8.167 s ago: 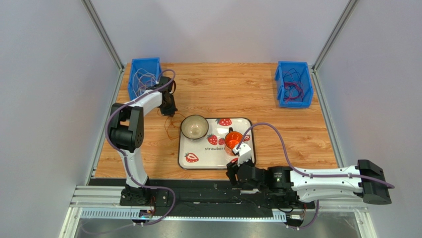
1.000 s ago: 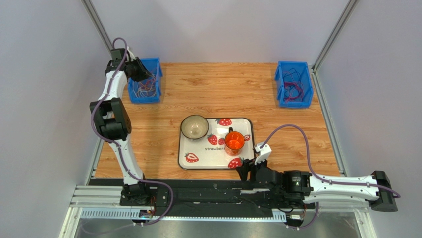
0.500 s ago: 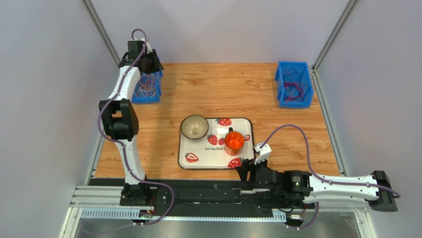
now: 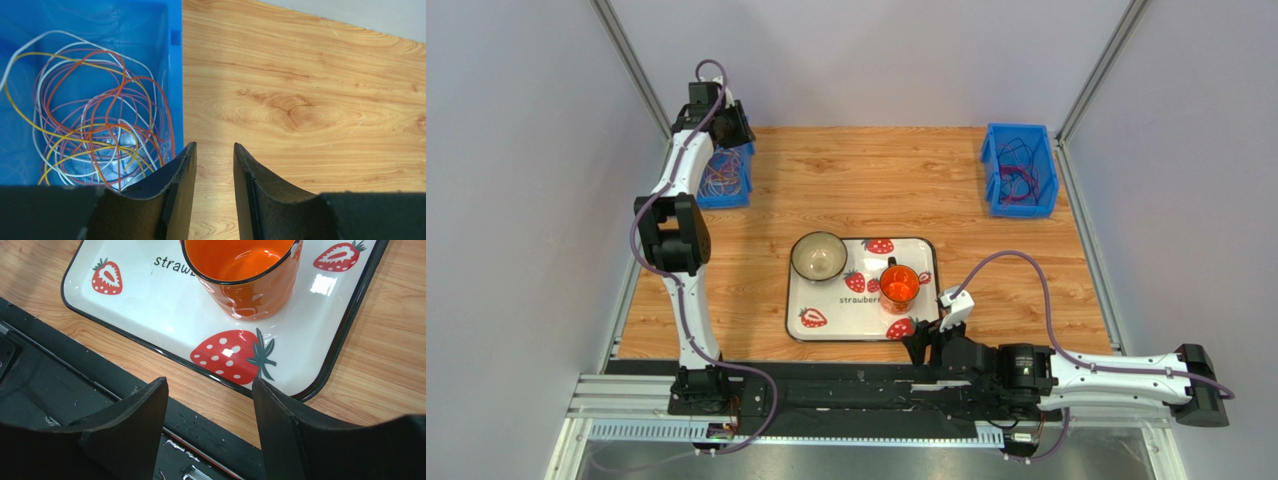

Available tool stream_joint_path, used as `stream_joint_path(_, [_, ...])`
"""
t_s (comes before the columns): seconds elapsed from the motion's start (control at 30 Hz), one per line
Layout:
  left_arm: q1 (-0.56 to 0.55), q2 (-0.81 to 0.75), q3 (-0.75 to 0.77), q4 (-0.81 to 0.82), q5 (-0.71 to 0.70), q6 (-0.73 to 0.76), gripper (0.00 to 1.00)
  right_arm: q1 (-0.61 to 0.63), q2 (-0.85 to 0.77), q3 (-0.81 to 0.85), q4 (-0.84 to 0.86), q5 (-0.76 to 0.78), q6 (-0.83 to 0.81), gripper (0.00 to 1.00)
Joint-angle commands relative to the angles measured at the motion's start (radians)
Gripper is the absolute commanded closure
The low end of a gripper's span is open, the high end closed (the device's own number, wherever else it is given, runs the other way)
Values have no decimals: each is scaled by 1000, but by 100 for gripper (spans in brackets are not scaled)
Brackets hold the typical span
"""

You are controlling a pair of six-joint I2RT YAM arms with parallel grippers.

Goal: Untangle the cables
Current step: Place the cable in the bin.

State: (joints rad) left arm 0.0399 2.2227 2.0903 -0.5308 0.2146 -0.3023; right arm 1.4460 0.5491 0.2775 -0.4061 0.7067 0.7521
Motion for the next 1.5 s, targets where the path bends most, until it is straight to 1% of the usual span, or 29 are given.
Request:
stream_joint_path(0.0, [-5,9,44,-11,-7,17,59,4,-3,-3,39,40,16,33])
stream_joint_path(0.17, [-3,17,21,-17,-33,23,60,5,-3,-3,39,40,18,33])
stream_joint_path(0.3, [-2,-4,-28,8,-52,20,60,5,-3,-3,38,40,16,33])
stream_joint_path(0.6, [32,-15,-68,5,-57,6,61,4,-3,-3,41,40,16,33])
stream_joint_path(0.77, [60,-54,-131,41,-52,-7,61,5,-2,-3,39,39,15,33])
stream_joint_path(0.97, [89,-69,-142,17,-44,-15,62,4,-1,-3,39,39,16,33])
stream_joint_path(1.1, [89,-138,-165,20,-57,-23,62,5,-2,-1,39,39,15,34])
stream_joint_path(1.23, [91,-196,-170,-23,-81,-37,59,4,-6,0,38,36,15,34])
stream_joint_path(1.33, [89,-256,-206,-27,-78,-41,55,5,-12,12,29,27,9,34])
stream_joint_path(1.37, [89,-273,-216,-29,-78,-43,51,4,-11,29,14,24,9,35])
stream_joint_path(1.47, [89,-333,-239,-52,-83,-49,49,5,-3,60,-23,14,9,34])
